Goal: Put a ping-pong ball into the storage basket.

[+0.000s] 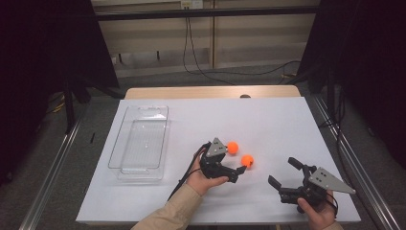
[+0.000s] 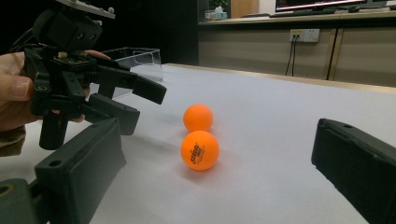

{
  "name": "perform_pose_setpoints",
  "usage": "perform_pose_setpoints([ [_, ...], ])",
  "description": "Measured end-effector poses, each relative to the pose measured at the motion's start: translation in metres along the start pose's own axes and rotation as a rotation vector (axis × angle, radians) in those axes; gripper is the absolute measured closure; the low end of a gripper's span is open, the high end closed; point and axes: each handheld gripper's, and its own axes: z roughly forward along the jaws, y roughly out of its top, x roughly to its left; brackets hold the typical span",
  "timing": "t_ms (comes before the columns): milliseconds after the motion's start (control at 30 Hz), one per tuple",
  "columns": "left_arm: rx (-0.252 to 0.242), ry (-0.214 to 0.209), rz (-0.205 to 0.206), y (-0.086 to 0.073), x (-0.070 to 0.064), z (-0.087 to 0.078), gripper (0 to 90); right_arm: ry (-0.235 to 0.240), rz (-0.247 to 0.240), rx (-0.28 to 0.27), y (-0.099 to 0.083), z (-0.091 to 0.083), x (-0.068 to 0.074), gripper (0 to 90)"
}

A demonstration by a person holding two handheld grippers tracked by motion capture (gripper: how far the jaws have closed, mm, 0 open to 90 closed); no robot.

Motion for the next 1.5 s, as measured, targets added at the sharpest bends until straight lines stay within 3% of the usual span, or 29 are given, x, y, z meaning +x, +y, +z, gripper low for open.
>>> perform_pose_setpoints([
  [533, 0.028, -0.002, 0.005, 0.001, -0.001, 0.010, 4.7, 0.002, 0.004, -0.005, 0.000, 0.000, 0.000, 1.6],
  [1500, 0.070, -0.046, 0.014, 0.008, 0.000, 0.024, 16.3, 0.005, 0.004, -0.003, 0.000, -0.001, 0.000, 1.6],
])
